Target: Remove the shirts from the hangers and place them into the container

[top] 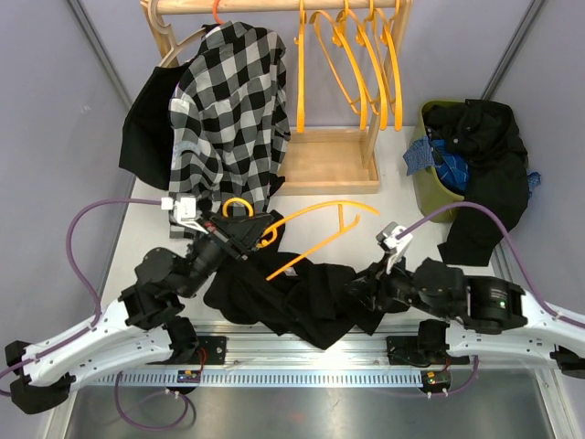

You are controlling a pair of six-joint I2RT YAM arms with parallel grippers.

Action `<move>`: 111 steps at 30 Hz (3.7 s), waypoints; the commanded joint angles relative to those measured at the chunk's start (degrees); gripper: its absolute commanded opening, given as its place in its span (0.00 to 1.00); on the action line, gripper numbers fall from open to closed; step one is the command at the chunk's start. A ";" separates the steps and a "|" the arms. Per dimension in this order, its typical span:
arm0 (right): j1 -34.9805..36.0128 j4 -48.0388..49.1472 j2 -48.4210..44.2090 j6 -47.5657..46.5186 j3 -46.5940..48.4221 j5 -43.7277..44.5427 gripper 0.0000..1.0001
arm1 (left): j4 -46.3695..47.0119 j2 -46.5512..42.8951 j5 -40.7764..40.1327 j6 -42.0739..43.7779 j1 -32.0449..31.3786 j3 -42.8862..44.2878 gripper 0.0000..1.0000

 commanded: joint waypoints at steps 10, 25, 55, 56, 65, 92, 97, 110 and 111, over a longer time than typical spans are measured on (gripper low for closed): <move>0.02 -6.92 -9.71 -6.19 13.29 -2.69 0.55 | -5.28 -8.66 0.29 -5.45 0.13 -5.55 0.00; -0.06 -4.99 -2.24 -9.97 16.11 -7.70 0.65 | -8.47 1.44 25.86 -7.92 0.13 -0.29 0.00; 0.02 0.38 -1.45 -6.80 11.26 -9.73 0.00 | -13.12 0.75 18.49 -3.35 0.13 3.14 0.73; 0.02 -1.37 -1.27 -7.07 12.23 -9.29 0.00 | -14.52 0.13 18.14 -2.83 0.13 3.41 0.99; -0.06 0.18 -1.45 -17.59 24.89 -0.59 0.00 | -34.56 -11.37 0.13 -3.25 0.13 2.27 0.99; -13.32 43.89 60.24 -45.50 63.63 36.25 0.00 | -52.06 -27.46 -3.40 -12.40 0.13 -6.26 0.99; -19.91 32.58 64.80 -39.43 74.25 29.68 0.00 | -53.64 -30.45 -3.58 -12.67 0.13 -6.44 0.99; -26.96 10.66 71.94 -22.54 82.12 11.28 0.00 | -51.19 -30.28 -3.05 -11.79 0.13 -6.26 0.99; -27.31 10.13 72.03 -22.28 81.59 11.28 0.00 | -51.27 -30.28 -2.96 -11.70 0.13 -6.26 0.99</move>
